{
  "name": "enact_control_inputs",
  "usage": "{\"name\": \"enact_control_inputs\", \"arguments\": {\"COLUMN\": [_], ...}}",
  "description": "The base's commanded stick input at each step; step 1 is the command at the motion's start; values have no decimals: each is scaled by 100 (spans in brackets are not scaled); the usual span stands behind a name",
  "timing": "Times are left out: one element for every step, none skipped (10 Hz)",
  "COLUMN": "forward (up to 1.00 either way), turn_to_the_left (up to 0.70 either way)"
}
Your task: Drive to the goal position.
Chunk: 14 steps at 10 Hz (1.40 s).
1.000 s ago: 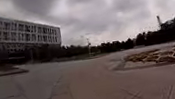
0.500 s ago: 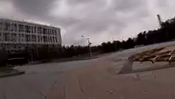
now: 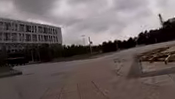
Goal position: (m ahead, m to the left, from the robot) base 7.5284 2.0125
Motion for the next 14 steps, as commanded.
{"name": "enact_control_inputs", "arguments": {"forward": [100,100,100,100,100,100,100,100,100,100,100,100,100,100], "turn_to_the_left": [13,1,0,0,0,0,0,0,0,0,0,0,0,3]}}
